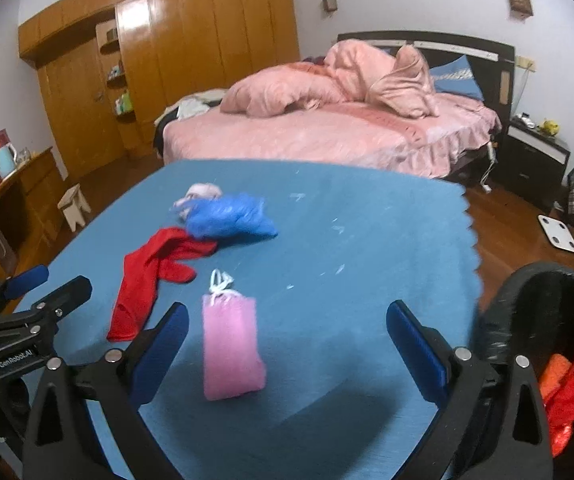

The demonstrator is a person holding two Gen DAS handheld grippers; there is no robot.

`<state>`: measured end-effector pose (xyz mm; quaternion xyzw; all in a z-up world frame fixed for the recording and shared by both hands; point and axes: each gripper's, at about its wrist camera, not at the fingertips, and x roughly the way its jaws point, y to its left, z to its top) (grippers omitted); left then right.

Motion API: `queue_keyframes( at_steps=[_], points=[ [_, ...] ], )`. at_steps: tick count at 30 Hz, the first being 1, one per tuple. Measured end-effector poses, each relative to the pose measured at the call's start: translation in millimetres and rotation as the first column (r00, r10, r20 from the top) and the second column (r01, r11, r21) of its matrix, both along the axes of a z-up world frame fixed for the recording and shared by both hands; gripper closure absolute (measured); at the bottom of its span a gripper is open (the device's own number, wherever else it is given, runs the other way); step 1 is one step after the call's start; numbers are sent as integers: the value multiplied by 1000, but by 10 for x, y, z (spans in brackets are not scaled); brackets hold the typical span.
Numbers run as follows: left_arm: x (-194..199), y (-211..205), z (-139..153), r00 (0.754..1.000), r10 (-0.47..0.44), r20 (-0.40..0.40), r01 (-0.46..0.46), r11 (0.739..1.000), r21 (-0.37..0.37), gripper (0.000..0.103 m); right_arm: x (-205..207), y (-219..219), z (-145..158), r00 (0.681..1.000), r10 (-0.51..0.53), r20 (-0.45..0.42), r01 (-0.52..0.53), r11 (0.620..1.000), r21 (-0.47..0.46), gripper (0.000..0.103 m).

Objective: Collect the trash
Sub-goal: 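Grasp the pink mask bag with the right tool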

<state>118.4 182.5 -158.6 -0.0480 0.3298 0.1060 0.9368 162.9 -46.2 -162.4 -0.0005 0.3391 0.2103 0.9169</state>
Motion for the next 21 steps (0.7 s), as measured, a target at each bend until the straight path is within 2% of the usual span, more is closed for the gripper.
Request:
queue_keyframes(
  at_steps=[8,15,18,20,21],
  points=[
    [23,117,-130,999,5,-32,-5,1000,2,12,108,285,-231,997,38,-63,-41,998,-52,6],
    [43,204,-191,999,12,-45,-13,1000,-12,12,148,360,-347,992,52,-117,-62,994,-86,7],
    [58,219,-200,999,15,-46,-16,1000,-17,12,172,381,-383,988,52,-145,-67,993,-101,16],
    [69,216,-198,999,15,-45,-15,1000,-19,12,177,383,-409,985,54,-165,-71,992,-102,30],
    [69,215,-198,999,15,-45,-16,1000,-19,12,185,384,-422,983,54,-176,-73,992,-101,32]
  ],
)
